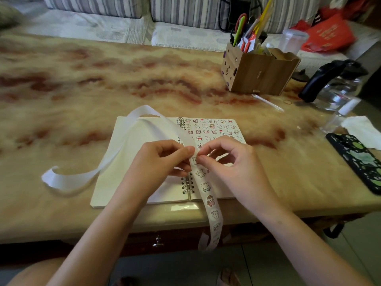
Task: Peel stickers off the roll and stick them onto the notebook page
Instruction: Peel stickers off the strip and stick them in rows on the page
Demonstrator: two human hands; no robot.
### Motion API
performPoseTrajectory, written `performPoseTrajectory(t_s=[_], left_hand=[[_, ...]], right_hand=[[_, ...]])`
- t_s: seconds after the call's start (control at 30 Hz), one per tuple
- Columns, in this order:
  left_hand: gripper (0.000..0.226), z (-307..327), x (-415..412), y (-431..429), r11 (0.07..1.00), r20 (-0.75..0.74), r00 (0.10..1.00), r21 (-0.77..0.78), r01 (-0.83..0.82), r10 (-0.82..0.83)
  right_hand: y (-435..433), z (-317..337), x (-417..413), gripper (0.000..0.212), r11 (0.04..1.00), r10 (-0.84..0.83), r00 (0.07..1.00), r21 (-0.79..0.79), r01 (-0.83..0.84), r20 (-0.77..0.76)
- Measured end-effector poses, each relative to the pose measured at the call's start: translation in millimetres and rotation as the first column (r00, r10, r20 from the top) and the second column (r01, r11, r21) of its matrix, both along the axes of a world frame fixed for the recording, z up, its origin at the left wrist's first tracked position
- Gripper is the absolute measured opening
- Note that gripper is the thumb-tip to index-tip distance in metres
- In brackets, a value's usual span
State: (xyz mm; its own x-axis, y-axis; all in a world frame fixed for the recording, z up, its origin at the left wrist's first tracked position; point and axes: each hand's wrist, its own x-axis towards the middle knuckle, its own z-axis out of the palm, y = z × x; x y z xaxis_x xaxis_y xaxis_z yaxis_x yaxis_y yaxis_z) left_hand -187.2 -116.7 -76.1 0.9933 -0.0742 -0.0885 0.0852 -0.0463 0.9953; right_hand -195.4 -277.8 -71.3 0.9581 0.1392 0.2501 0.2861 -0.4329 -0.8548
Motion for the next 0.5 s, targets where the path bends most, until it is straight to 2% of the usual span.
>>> performPoseTrajectory(t_s=[0.3, 0.5], left_hand=[[0.019, 0, 0, 0, 1.000, -0.023, 0.999, 0.021, -0.022, 0.023], [0.018, 0, 0, 1, 0.996, -0.045, 0.996, 0.047, -0.070, 0.072]], right_hand=[[-3, 4, 1, 0.007, 0.995, 0.017, 1.000, -0.100, -0.017, 0.003], [-18, 20, 6, 0.004, 0.998, -0.003, 0.989, 0.065, 0.013, -0.146]])
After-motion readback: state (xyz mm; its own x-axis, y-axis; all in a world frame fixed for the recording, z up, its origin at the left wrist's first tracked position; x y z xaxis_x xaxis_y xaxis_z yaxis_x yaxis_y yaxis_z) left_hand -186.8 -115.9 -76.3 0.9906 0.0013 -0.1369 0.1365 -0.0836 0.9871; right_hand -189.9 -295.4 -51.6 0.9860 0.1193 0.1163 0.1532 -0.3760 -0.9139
